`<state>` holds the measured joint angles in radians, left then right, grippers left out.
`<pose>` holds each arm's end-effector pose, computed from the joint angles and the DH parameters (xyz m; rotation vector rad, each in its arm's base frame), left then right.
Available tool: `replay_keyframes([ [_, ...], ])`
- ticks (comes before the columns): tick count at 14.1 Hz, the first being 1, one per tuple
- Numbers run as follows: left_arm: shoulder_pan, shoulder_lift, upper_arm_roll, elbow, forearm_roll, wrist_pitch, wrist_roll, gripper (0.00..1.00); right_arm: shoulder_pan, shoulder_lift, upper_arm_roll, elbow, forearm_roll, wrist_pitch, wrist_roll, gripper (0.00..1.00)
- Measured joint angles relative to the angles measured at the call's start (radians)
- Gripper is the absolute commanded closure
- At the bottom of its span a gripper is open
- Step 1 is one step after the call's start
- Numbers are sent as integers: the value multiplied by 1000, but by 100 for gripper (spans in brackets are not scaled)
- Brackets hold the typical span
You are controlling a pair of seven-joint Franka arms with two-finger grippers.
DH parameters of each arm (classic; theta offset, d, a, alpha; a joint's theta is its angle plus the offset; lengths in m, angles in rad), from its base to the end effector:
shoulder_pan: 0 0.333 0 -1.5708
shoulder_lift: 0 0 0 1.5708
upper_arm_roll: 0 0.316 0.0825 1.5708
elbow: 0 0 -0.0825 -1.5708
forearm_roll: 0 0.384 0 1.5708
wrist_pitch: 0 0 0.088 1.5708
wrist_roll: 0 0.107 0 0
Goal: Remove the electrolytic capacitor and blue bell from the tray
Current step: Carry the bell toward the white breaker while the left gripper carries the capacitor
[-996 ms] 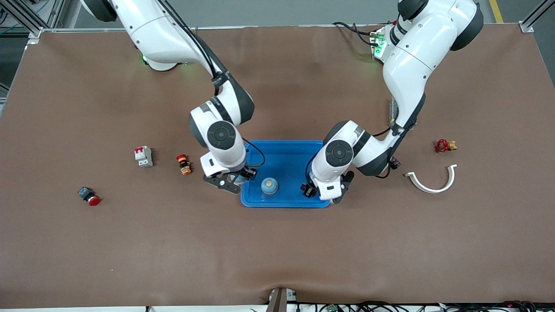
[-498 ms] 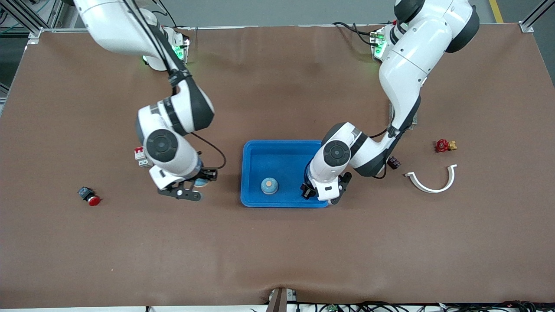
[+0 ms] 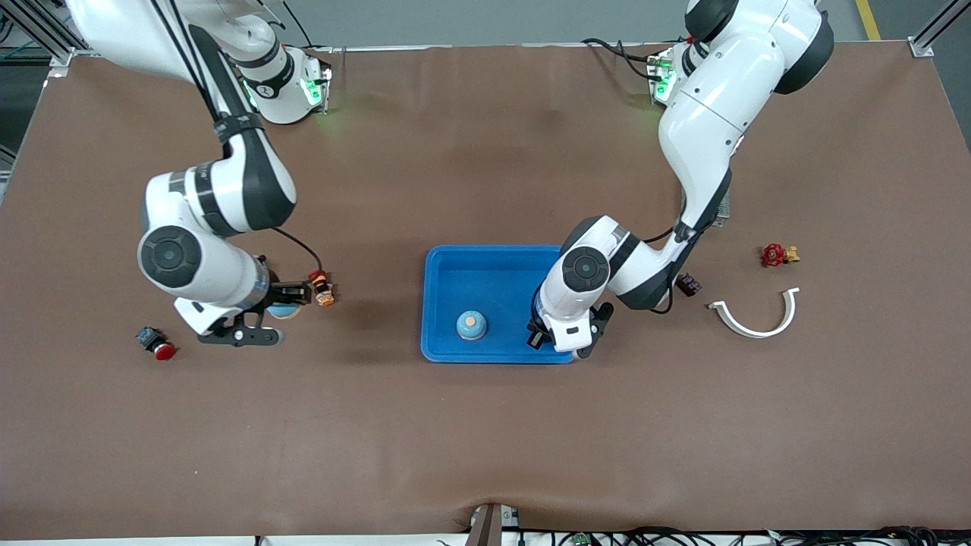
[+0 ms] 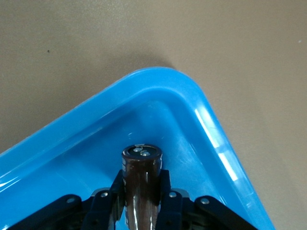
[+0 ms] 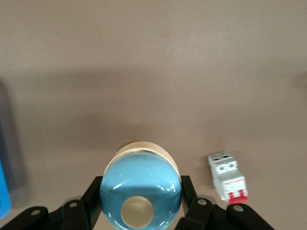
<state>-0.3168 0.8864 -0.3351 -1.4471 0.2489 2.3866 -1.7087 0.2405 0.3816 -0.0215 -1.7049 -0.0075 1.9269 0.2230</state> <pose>0.6100 -0.4025 0.1861 2.6365 1.4622 -0.0401 0.6235 0.1394 0.3584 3.0832 0.0001 -0.2354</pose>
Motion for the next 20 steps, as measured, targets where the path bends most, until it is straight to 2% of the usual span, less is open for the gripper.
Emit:
replay_keyframes([
  [3, 2, -13, 1, 16, 2, -24, 0, 100, -66, -35, 0, -42, 0, 2, -126, 100],
  [6, 14, -63, 3, 23, 4, -121, 13, 100, -150, -67, 0, -92, 0, 41, -270, 100],
  [11, 70, -163, 4, 5, 4, -296, 146, 100, -243, -132, 0, -307, 0, 277, -402, 100],
  [16, 207, -272, 5, -173, 5, -312, 422, 100, -305, -205, 0, -514, 0, 455, -476, 100],
  [20, 353, -316, 7, -271, 5, -311, 652, 100, -336, -246, 1, -674, 0, 632, -526, 100],
])
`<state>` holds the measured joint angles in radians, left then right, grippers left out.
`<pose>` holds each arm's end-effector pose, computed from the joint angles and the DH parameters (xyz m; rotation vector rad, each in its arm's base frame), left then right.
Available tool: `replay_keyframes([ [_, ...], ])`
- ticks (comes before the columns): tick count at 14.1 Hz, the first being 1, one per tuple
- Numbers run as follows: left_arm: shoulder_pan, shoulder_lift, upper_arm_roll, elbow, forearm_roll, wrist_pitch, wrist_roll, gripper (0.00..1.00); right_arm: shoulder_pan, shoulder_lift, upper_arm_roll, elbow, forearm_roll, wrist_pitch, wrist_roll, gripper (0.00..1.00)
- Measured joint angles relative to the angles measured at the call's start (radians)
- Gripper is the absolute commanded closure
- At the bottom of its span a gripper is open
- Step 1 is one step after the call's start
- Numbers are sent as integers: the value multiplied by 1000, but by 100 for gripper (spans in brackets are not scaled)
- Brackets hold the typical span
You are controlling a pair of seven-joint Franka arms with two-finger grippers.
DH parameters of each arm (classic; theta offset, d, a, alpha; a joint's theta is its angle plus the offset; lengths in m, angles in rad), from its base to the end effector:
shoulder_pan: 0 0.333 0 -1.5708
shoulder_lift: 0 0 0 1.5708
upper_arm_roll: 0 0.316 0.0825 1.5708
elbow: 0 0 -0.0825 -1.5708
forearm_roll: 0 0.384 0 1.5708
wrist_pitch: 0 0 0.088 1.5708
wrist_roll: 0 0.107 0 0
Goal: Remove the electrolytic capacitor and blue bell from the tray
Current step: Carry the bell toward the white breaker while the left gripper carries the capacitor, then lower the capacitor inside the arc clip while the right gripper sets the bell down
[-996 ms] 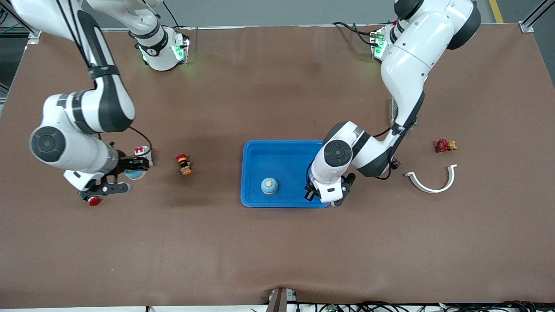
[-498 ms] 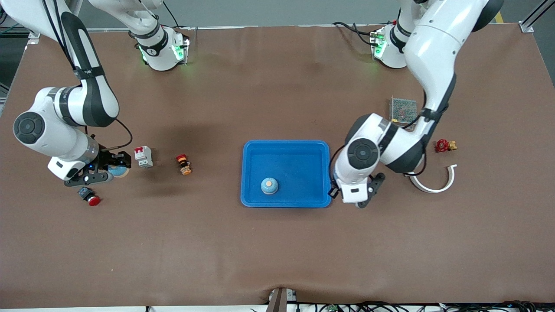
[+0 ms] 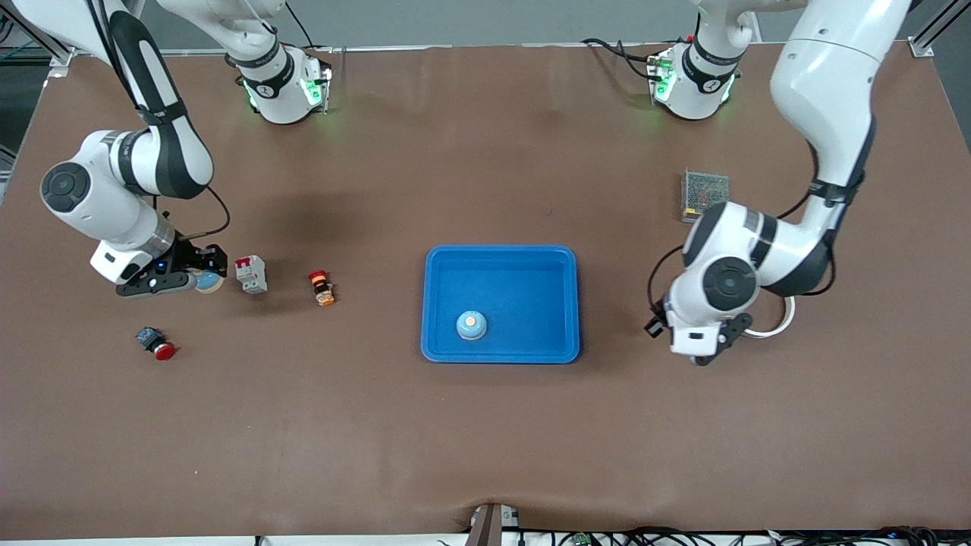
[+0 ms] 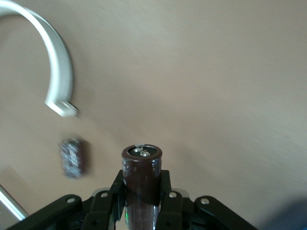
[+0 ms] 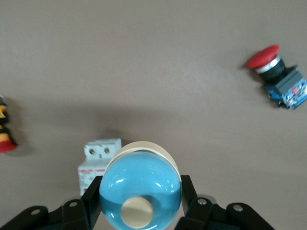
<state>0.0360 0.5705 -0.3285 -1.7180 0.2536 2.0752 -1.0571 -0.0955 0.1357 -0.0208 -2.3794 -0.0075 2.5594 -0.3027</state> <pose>0.6308 -0.1571 0.2570 -2.8436 -0.9654 0.1760 0.5057 -0.0590 0.2692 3.1103 0.3008 0.0654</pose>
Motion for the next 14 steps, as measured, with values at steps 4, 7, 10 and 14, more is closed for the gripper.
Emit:
replay_keyframes([
  [4, 151, -56, 0, -87, 0, 0, 242, 100, -82, -1, 0, -106, 0, 145, -109, 100],
  [7, 243, -89, 0, -134, 0, 1, 428, 100, -156, -1, 0, -130, 0, 153, -192, 100],
  [10, 302, -92, 0, -149, 0, 4, 583, 100, -198, -1, 1, -154, 0, 156, -223, 100],
  [14, 321, -91, 0, -175, 10, 28, 689, 100, -202, 6, 3, -184, 0, 156, -223, 100],
])
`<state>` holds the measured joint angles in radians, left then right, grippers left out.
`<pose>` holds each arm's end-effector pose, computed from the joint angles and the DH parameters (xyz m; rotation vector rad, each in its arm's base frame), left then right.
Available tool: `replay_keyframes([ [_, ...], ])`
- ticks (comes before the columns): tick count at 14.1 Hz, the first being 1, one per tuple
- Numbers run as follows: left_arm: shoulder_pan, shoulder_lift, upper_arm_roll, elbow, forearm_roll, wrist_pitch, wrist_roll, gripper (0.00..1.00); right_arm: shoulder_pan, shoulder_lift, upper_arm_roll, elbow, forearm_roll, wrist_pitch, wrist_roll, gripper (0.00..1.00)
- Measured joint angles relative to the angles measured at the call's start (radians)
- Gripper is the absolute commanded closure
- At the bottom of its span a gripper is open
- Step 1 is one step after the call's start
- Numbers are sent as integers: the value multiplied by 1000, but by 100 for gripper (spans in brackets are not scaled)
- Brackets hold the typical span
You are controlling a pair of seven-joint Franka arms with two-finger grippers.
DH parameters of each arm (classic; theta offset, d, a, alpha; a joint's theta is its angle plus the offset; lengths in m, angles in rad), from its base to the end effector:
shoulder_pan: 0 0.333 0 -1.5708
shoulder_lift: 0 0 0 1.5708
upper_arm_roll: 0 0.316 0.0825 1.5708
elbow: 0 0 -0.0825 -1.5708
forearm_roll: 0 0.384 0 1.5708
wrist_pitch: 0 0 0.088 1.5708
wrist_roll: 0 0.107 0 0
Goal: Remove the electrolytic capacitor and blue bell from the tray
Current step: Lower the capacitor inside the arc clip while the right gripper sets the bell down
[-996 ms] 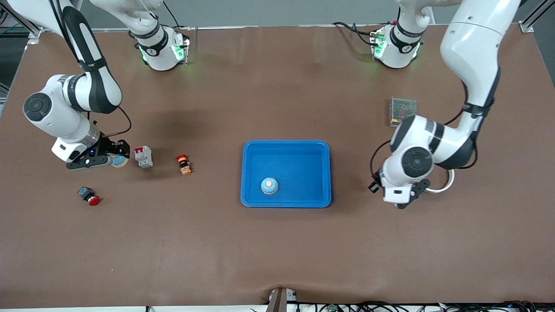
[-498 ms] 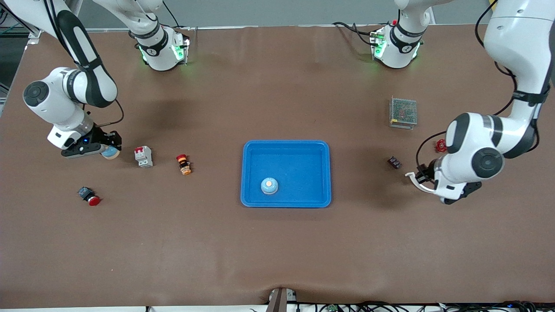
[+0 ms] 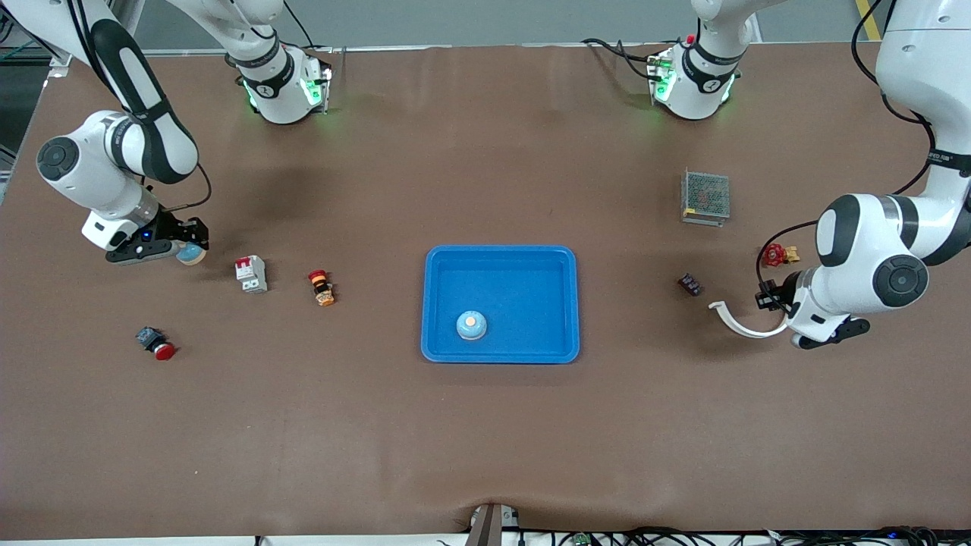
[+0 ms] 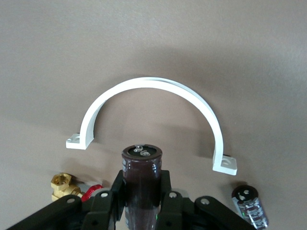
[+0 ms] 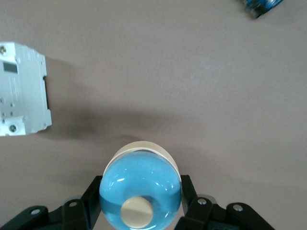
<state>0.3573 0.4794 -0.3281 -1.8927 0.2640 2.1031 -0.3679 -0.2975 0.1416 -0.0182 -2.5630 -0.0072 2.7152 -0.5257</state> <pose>0.6039 0.0379 0.2440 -3.0033 -0.3806 0.3347 0.4303 -0.1405 0.2151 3.1138 0.3388 0.0116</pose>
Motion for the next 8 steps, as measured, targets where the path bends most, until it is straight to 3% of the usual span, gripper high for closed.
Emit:
replay_keyframes([
  [8, 36, 41, 1, -27, 52, 103, 188, 100, 0, 65, 2, -4, 0, 4, 0, 100],
])
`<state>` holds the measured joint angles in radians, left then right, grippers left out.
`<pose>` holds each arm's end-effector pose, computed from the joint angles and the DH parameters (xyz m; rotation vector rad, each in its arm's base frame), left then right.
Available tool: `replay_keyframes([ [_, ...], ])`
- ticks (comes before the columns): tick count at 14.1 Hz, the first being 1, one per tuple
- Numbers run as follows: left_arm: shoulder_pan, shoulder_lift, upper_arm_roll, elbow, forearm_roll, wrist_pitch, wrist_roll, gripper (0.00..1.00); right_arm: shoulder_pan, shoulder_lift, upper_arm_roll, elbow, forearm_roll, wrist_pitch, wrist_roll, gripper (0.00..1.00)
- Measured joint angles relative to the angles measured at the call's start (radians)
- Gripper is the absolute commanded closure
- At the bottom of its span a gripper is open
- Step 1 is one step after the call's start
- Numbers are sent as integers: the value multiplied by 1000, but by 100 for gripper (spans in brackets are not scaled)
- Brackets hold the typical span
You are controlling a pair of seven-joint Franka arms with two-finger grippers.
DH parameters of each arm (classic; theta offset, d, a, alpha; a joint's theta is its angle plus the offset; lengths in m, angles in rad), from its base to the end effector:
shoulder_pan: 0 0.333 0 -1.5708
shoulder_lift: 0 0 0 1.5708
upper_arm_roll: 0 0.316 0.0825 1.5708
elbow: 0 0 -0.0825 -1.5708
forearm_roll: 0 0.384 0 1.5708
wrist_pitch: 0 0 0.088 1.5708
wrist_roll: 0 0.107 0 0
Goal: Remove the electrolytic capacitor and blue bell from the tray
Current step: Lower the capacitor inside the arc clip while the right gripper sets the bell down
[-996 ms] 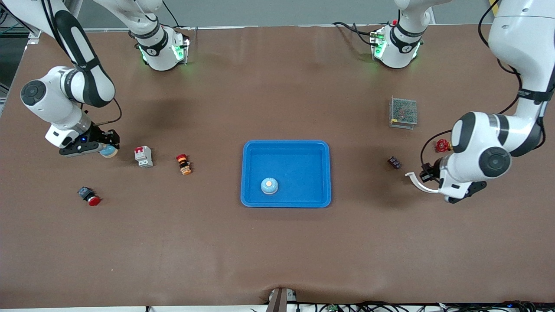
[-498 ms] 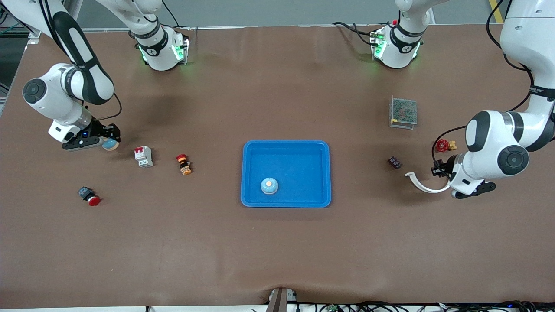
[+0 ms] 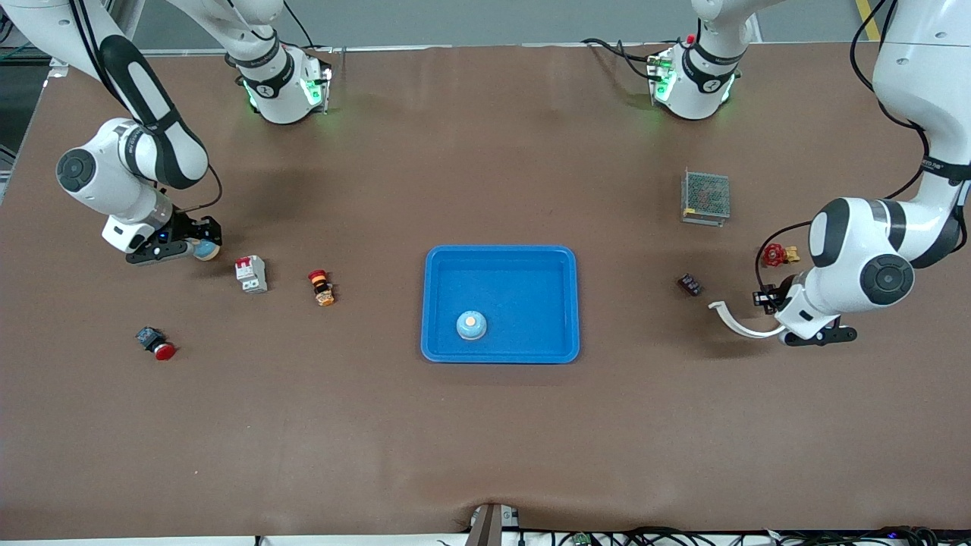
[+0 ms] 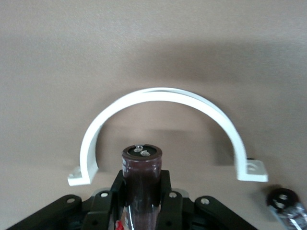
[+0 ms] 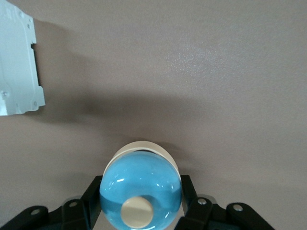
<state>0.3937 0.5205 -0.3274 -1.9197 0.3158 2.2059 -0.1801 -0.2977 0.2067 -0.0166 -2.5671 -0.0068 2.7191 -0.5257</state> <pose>0.6019 0.0565 0.2164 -3.0461 -0.0874 0.2873 0.4210 -0.1369 0.1850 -3.1052 -0.3397 0.0818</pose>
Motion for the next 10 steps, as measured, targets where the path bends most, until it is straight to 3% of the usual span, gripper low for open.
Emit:
replay_keyframes([
  [10, 11, 49, -5, -4, 0, 58, 22, 100, 0, 13, 1, 0, 0, 2, 0, 100],
])
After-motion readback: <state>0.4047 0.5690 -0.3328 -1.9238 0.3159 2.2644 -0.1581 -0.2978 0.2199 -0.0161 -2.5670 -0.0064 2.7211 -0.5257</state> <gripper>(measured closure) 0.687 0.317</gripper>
